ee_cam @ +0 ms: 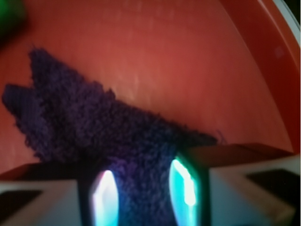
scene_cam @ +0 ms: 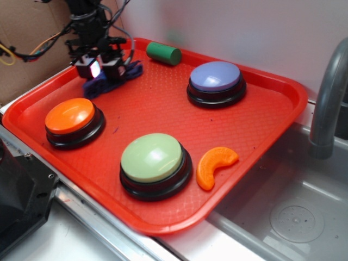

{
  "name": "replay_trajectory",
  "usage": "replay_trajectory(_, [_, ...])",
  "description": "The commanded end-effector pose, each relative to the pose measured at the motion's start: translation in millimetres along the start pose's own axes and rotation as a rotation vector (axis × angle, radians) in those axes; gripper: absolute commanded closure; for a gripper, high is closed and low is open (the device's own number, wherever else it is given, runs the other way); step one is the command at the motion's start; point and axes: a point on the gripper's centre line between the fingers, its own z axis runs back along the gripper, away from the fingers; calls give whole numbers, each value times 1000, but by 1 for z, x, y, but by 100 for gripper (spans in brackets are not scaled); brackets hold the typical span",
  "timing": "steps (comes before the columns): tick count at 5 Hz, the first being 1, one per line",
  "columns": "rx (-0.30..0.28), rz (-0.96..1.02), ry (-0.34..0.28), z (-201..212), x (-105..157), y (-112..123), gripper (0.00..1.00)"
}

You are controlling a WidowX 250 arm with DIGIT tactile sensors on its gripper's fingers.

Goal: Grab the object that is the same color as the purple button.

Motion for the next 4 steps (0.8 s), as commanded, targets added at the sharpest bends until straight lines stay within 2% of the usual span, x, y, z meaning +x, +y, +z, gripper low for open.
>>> replay_trajectory(1, [36,-69,-182,59,-27,-7,100])
replay_trajectory(2, [71,-96,-185,50,-20,-9,0])
replay_trajectory(3, [151,-196,-211,28,-10,-9,0])
replay_trajectory(4, [165,-274,-244,11,-4,-2,0])
